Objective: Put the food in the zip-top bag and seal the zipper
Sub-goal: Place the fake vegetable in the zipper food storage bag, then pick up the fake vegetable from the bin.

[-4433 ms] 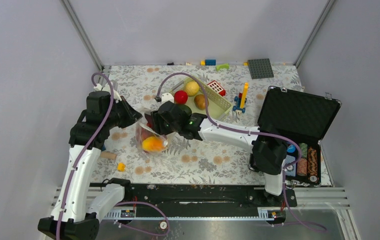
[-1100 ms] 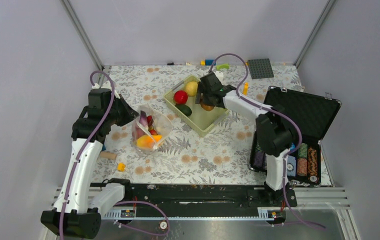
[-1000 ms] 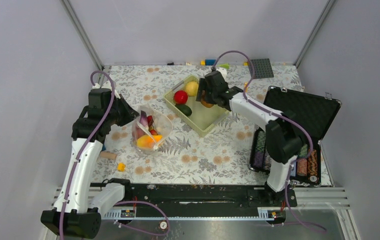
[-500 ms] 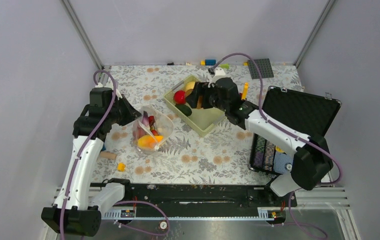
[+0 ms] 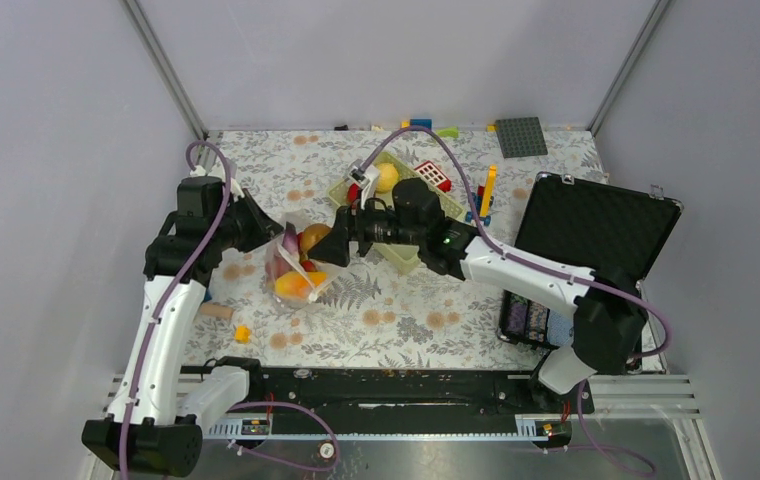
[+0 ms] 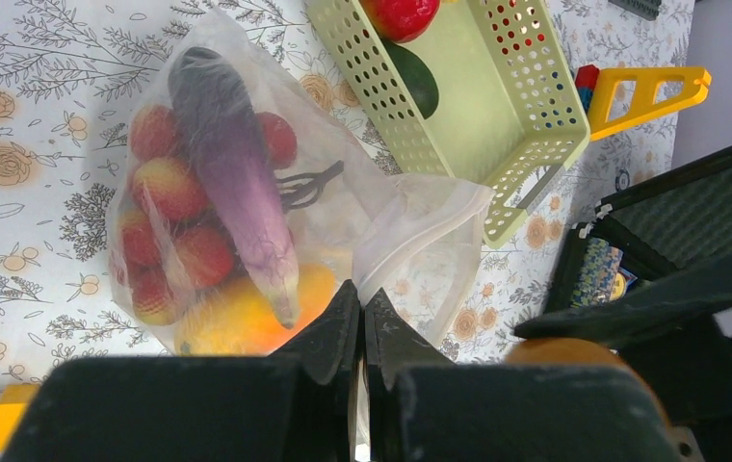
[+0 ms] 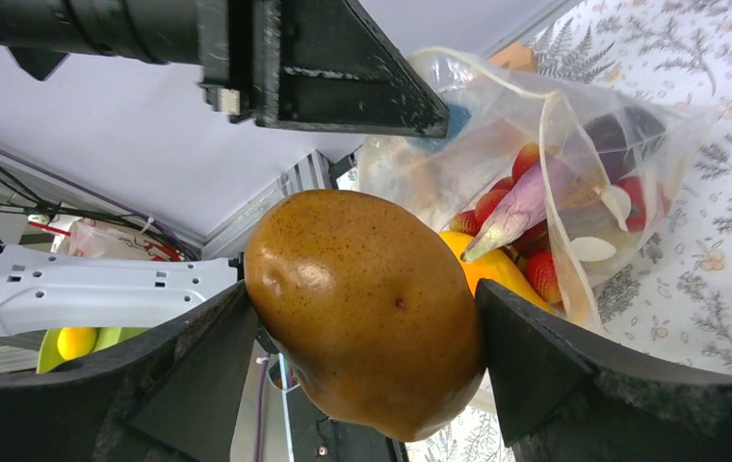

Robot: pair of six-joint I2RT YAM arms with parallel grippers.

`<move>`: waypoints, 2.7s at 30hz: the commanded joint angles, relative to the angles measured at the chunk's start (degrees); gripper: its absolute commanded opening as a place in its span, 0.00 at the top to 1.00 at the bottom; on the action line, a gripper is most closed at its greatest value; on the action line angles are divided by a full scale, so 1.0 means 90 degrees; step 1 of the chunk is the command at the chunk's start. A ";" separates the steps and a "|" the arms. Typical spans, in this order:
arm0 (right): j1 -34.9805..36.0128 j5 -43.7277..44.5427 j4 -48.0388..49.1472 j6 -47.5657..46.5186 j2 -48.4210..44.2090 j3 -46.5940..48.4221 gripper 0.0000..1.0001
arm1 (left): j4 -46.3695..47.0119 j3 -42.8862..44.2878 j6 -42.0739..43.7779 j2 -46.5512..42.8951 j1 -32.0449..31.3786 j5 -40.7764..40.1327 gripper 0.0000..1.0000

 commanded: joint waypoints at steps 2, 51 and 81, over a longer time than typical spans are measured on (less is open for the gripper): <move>0.0186 -0.0138 0.0446 0.0405 0.0308 0.0309 0.50 | 0.0373 -0.0027 0.0091 -0.0277 0.0033 0.0251 1.00; 0.0621 0.2309 -0.1483 -0.0566 -0.0196 0.0889 0.00 | 0.0418 -0.0086 0.0104 -0.0528 0.0078 -0.0039 1.00; -0.1650 0.4433 -0.1714 0.1884 0.3752 0.3407 0.00 | 0.0361 -0.0079 0.0144 -0.0523 0.0140 -0.0042 1.00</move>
